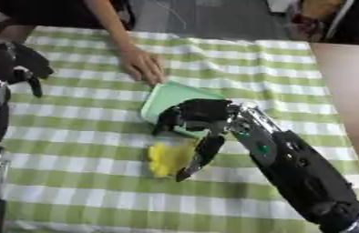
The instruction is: Pick up objects on the table and place them in the box.
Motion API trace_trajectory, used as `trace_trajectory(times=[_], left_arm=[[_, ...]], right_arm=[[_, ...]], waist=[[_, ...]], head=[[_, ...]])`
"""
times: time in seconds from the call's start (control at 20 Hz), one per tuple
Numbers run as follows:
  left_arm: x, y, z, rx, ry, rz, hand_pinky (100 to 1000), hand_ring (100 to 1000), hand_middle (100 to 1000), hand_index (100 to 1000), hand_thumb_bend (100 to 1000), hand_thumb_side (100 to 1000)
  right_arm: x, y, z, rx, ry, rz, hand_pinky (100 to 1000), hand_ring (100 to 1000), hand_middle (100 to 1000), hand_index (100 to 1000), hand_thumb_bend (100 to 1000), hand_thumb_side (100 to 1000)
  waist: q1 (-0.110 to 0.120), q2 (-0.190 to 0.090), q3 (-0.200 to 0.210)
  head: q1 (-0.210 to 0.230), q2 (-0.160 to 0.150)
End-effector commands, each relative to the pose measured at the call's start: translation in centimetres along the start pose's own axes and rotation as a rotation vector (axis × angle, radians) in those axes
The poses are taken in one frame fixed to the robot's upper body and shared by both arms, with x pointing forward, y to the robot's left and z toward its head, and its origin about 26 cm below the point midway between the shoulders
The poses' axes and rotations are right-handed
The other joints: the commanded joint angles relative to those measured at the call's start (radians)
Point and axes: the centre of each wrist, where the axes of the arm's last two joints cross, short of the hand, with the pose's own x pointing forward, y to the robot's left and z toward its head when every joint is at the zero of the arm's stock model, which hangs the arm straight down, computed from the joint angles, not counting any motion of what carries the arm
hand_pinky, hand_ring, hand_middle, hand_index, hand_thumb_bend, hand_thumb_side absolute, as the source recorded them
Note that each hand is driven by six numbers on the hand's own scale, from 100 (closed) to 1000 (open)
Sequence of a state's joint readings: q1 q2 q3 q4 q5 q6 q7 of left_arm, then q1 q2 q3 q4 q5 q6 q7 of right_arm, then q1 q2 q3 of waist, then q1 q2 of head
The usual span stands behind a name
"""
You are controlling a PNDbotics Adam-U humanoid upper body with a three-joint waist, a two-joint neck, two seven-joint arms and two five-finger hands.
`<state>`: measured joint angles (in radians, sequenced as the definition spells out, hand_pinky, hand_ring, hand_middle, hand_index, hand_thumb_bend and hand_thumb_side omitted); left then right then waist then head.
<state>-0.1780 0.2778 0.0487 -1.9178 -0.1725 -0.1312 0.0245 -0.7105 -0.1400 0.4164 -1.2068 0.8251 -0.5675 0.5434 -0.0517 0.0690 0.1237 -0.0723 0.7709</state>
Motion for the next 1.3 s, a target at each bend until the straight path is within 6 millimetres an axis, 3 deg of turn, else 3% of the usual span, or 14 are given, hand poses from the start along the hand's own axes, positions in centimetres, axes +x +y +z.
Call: trace_trajectory(times=[0.05, 0.5, 0.6, 0.9, 1.3], left_arm=[[0.6, 0.2, -0.4, -0.004, -0.030, -0.006, 237, 481, 501, 434, 599, 998], [0.6, 0.2, -0.5, -0.006, -0.031, -0.005, 237, 481, 501, 434, 598, 998], [0.6, 0.2, -0.5, -0.006, -0.032, -0.005, 237, 481, 501, 434, 593, 997], [0.6, 0.2, -0.5, -0.006, -0.033, -0.005, 238, 481, 501, 435, 597, 998], [0.7, 0.2, -0.5, -0.005, -0.034, -0.005, 238, 482, 501, 435, 597, 998]], right_arm=[[0.0, -0.5, -0.1, 0.015, -0.026, 0.017, 542, 636, 718, 839, 738, 527], [-0.6, 1.0, -0.5, 0.061, -0.015, -0.023, 534, 631, 714, 836, 743, 494], [-0.8, 1.5, -0.7, 0.072, -0.011, -0.041, 525, 625, 706, 832, 775, 446], [-1.2, 2.5, -0.9, 0.089, -0.007, -0.077, 511, 612, 694, 823, 757, 466], [-1.3, 2.8, -0.9, 0.052, -0.007, -0.090, 325, 510, 594, 757, 672, 465]], waist=[[0.004, -0.012, -0.001], [0.004, -0.010, -0.001], [0.004, -0.010, -0.001], [0.004, -0.010, -0.002], [0.004, -0.010, -0.002]], head=[[-0.010, -0.001], [-0.012, -0.001], [-0.012, -0.001], [-0.012, -0.001], [-0.012, -0.001]])
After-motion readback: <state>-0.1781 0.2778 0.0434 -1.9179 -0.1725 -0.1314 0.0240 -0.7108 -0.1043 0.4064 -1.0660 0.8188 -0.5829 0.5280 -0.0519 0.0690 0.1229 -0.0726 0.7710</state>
